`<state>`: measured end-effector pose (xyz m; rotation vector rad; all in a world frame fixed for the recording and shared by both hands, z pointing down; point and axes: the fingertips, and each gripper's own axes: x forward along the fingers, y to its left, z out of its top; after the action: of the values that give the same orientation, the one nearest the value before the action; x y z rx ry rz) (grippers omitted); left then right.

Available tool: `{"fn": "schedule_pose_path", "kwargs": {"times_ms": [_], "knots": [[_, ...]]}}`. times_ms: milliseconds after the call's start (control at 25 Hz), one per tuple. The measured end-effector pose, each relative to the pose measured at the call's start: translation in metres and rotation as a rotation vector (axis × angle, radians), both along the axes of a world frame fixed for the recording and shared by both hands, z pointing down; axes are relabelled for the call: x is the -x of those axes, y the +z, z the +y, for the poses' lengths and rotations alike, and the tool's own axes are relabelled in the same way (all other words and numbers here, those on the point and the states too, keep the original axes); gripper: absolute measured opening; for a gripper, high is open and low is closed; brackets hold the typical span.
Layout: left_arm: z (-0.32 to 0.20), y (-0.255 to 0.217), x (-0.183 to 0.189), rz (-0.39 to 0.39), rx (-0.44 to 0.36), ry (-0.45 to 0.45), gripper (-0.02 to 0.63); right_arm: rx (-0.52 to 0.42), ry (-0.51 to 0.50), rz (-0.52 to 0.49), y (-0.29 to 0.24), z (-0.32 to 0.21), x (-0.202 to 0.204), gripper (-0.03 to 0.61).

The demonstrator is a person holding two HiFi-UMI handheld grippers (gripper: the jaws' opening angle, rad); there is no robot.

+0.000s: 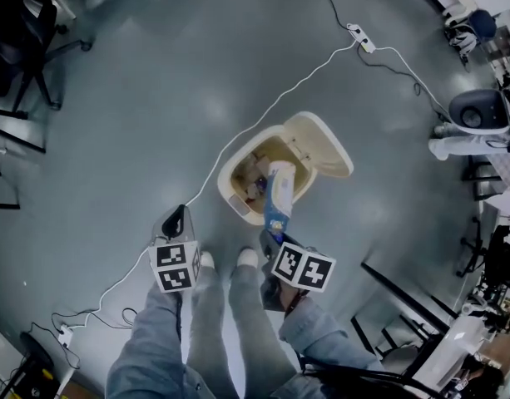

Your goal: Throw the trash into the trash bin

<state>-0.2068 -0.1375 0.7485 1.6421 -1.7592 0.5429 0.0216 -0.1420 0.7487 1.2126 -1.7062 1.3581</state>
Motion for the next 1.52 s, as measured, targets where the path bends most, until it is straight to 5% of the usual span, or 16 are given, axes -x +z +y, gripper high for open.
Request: {"fn": "schedule_pose_path", "kwargs": {"times_ms": [600,800,880,1520], "knots": [[-0.001,0.018,0.023,-0.005,0.034,-0.043,0.008,0.069,0.031,0.038,0.039,-0.047,0.010,0.196],[-0.003,0.023,0.021,-0.003,0.047,-0.033,0.008,0.016,0.048,0.027,0.038,-0.062,0.013,0.201],[-0.003,0.026,0.019,0.002,0.052,-0.029,0.008,-0.009,0.055,0.020,0.036,-0.068,0.013,0.261],[-0.006,0.022,0.004,0.004,0.038,0.012,0.008,-0.024,0.077,0.013,0.030,-0.063,-0.003,0.261]]}}
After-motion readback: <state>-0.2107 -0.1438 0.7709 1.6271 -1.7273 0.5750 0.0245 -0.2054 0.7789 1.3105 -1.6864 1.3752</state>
